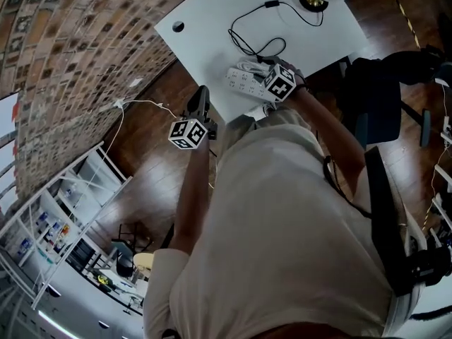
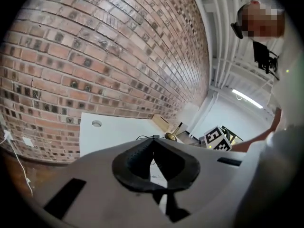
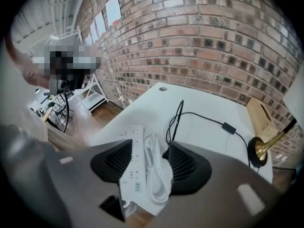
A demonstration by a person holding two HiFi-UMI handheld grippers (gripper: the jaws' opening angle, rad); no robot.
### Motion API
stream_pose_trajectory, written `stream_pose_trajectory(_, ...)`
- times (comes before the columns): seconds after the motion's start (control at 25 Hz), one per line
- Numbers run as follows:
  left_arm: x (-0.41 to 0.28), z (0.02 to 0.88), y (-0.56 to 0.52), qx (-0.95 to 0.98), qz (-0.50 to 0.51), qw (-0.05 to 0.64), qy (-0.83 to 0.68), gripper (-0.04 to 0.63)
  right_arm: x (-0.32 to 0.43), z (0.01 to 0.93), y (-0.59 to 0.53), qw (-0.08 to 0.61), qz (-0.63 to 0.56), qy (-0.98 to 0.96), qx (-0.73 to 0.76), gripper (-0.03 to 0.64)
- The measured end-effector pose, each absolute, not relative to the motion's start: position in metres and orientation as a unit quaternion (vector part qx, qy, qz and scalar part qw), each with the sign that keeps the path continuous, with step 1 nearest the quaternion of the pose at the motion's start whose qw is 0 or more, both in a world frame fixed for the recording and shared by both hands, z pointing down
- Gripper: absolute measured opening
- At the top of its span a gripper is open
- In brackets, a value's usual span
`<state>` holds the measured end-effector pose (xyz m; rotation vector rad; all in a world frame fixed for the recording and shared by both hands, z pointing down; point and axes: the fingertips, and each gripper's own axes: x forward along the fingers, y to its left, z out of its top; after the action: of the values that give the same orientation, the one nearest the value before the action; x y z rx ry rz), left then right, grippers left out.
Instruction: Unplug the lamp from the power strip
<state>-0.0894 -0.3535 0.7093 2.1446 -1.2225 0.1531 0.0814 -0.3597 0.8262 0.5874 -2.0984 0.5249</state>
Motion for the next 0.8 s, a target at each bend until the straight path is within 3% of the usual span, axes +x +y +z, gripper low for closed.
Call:
stream_pose_trajectory(0.2,-0.081,0.693,-0.352,0.814,0.011,0.344,-0.468,0.003,0.066,0.793,-0.353,0.359,0.19,-0.883,0.236,0.241)
stream_pose_trajectory(0.4,-0.07,0.691,-0.343,0.842,0.07,0.286,-0.452,0.003,0.066,0.763,-0.368,0.281,0.185,-0.905,0.26,0.231)
stream_pose_trajectory(0.8,-0.084,0.662,-0.343,0.858,0.058,0.268,-0.434,0.003,0.09,0.712,-0.392,0.268,0.127,-0.897,0.328,0.219)
